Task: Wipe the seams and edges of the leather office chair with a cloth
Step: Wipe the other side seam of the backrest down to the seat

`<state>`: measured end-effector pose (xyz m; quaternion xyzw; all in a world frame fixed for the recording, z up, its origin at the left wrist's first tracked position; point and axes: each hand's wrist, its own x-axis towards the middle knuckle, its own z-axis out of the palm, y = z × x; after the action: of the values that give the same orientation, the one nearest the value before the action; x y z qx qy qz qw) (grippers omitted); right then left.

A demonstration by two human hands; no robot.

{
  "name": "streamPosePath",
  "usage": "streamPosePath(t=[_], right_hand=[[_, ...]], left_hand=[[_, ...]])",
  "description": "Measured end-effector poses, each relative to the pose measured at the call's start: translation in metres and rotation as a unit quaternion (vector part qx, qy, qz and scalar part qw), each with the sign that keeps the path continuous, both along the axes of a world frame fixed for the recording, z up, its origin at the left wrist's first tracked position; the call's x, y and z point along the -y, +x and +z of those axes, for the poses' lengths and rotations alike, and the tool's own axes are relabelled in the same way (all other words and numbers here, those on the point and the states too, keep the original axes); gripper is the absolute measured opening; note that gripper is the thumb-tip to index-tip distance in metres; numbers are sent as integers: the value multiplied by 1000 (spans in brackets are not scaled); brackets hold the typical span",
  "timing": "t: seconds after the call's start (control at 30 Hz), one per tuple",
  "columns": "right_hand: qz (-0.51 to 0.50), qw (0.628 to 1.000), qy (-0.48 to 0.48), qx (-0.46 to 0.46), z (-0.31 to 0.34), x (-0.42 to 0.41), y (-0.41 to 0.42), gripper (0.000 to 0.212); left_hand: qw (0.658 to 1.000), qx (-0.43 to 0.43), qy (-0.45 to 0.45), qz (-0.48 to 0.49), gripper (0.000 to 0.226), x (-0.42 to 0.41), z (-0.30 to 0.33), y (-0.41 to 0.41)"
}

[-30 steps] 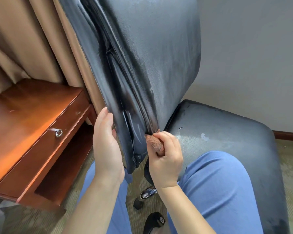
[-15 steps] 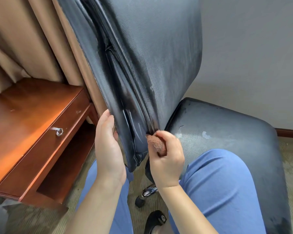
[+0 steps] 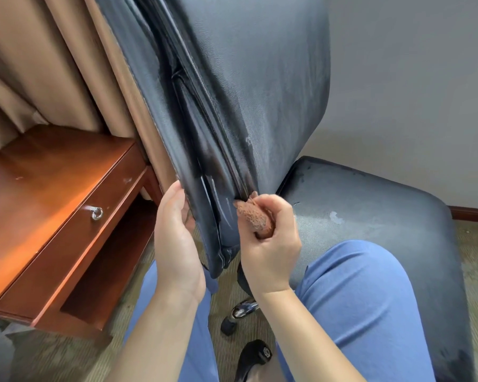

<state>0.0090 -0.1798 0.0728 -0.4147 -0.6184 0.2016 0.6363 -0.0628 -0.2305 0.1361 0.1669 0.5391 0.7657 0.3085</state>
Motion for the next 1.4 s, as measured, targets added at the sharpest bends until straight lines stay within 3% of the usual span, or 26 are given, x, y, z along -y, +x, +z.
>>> streamPosePath(t=[0.17,0.4,0.6,0.83,1.0,1.1,1.3,1.4], right_hand=[[-22,998,-41,37,-26,6,7,22],[-7,998,63,-17,33,0,-10,19],[-20,985,169,43,47,-12,-18,6],[-39,973,163,159,-1,-2,-4,8],[-53,959,243,137,49,-10,-17,10],[-72,943,271,178,64,-19,-23,6],[-74,912,283,289,15,-15,-17,15],[-62,917,259,297,3,-13,-14,19]], left_hand=[[1000,-7,-11,-15,29,2,3,1],[999,-17,-19,-45,35,5,10,-5],[994,-54,2,-91,35,8,19,-5],[993,-64,12,-102,43,10,19,-5],[994,-23,-5,-106,34,12,18,-10],[995,0,-25,-101,36,12,17,-15],[994,-5,-25,-103,33,13,19,-15],[994,-10,-23,-107,33,14,16,-16]])
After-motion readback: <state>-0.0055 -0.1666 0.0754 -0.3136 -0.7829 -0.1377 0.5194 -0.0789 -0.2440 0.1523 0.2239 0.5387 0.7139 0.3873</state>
